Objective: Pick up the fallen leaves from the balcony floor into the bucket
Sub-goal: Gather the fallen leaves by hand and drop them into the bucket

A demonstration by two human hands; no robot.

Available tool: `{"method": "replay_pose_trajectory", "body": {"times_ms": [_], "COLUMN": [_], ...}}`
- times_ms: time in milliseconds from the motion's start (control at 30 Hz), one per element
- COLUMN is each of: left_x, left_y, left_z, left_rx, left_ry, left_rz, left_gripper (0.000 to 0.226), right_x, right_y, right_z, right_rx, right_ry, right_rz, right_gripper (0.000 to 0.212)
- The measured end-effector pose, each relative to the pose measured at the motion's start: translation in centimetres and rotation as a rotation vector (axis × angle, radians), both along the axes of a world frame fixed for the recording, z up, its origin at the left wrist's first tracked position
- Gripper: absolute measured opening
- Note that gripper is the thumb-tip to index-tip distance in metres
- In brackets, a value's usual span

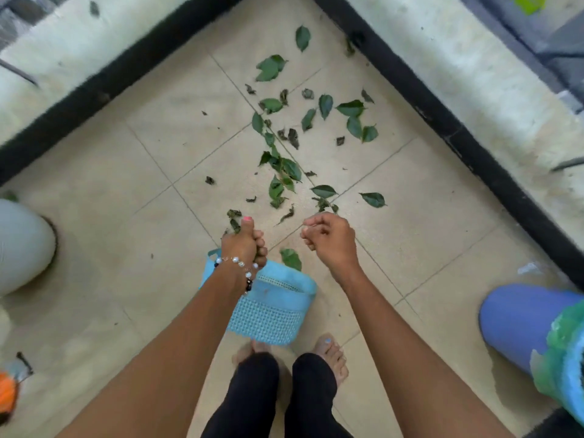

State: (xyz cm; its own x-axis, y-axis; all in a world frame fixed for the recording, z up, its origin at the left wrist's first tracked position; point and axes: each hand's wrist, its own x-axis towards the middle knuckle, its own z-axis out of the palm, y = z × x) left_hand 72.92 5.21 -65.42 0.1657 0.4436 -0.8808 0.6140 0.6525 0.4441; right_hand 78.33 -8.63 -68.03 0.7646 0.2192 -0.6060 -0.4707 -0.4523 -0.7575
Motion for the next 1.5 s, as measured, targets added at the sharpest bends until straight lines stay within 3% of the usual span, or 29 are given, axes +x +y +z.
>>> {"method": "replay_pose_trajectory", "body": {"times_ms": [167, 267, 367, 500, 667, 800, 933, 1100, 1200, 1300, 1367, 1433, 1500], "left_x": [-0.7, -0.8, -1.0, -1.4, -1.6, -1.3, -1.1, -1.5, -1.6, -1.6, -1.7, -1.6, -1.4], "left_y": [3.9, 5.4, 6.8, 8.0, 8.6, 8.7, 8.5, 8.1, 8.2, 8.6, 8.8, 8.9, 9.1], "left_z": [-2.1, -3.9, -4.8, -5.3, -5.4, -5.4, -6.0, -6.1, -5.9, -5.6, -5.5, -5.2, -4.6], "left_rx": [0.023, 0.040, 0.018, -0.060, -0.065, -0.053, -0.054, -0.069, -0.076, -0.058, -0.033, -0.015, -0.033], "left_ry": [-0.003, -0.034, -0.079, -0.108, -0.098, -0.098, -0.119, -0.118, -0.120, -0.105, -0.098, -0.079, -0.055], "left_rz": [0.096, 0.128, 0.135, 0.192, 0.210, 0.193, 0.198, 0.211, 0.205, 0.131, 0.075, 0.025, -0.018], "left_gripper": [0.048, 0.049, 0.049, 0.049, 0.047, 0.048, 0.048, 0.048, 0.048, 0.050, 0.050, 0.048, 0.047], "right_x": [0.5, -0.5, -1.8, -2.7, -2.3, -2.0, -2.6, -2.8, -1.9, -0.8, -0.1, 0.2, -0.2], "right_y": [2.1, 3.2, 3.8, 3.8, 3.9, 4.2, 4.7, 4.6, 4.3, 5.4, 7.1, 9.3, 11.3], "right_z": [-7.1, -10.0, -11.7, -13.4, -14.1, -14.0, -14.7, -14.8, -14.4, -12.5, -9.7, -7.0, -5.1], "right_rx": [-0.437, -0.580, -0.744, -0.761, -0.696, -0.633, -0.701, -0.748, -0.664, -0.381, -0.163, 0.035, 0.119], "right_ry": [-0.026, -0.004, -0.115, -0.140, -0.194, -0.187, -0.249, -0.387, -0.344, -0.255, -0.118, 0.033, 0.082], "right_rz": [0.690, 0.859, 0.994, 0.975, 0.933, 0.988, 1.044, 1.213, 1.062, 0.546, 0.284, 0.209, 0.263], "right_gripper": [0.013, 0.033, 0.052, 0.056, 0.017, 0.032, 0.022, 0.025, 0.021, 0.009, 0.015, 0.010, 0.006]}}
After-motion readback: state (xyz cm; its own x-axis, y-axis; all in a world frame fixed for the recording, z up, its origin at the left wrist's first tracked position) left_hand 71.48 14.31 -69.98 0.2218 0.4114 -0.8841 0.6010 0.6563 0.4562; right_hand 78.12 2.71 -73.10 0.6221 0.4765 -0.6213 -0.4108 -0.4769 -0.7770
